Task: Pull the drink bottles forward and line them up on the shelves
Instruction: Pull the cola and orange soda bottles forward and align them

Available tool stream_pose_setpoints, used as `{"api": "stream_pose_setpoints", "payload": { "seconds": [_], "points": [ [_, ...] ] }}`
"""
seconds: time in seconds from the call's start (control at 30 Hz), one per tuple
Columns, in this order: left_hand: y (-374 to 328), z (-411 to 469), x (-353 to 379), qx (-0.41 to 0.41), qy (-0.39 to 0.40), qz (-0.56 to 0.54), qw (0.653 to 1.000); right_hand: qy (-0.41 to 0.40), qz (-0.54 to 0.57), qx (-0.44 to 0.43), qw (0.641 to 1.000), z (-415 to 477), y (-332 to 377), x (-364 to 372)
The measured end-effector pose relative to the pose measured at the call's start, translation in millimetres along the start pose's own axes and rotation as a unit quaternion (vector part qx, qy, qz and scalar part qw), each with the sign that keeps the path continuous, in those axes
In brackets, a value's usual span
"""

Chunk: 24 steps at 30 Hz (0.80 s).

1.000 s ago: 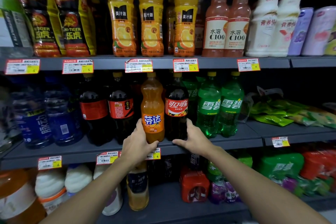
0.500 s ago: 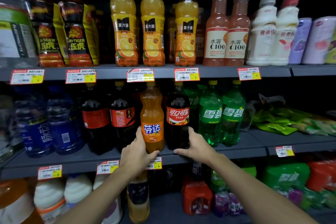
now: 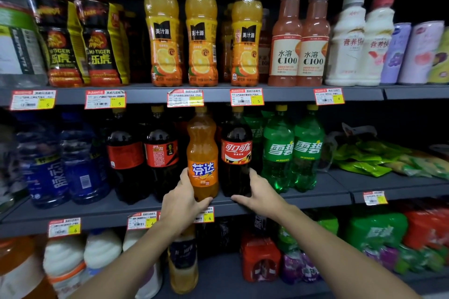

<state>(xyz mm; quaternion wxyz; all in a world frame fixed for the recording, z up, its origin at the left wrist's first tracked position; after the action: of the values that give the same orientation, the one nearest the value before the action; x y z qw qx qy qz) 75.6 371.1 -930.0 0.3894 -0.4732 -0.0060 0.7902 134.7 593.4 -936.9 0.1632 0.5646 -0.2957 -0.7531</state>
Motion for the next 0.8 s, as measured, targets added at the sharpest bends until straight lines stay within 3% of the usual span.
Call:
{"api": "stream_pose_setpoints", "payload": {
  "seconds": [0.8],
  "points": [
    [-8,0,-1,0.011,0.030,0.023,0.999,-0.001,-0.002,0.020,1.000,-16,9,-1]
  ]
}}
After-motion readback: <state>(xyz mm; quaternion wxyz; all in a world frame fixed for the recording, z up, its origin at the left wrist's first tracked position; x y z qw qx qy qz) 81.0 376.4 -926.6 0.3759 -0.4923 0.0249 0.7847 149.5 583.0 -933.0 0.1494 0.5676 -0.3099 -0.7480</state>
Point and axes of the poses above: each hand's wrist, its own z-axis towards the middle knuckle, its own x-axis out of the palm, y = z × x, the point moved 9 cm from there along z, towards the middle knuckle, and after that the axes turned 8 degrees about x, right-handed, at the moved point
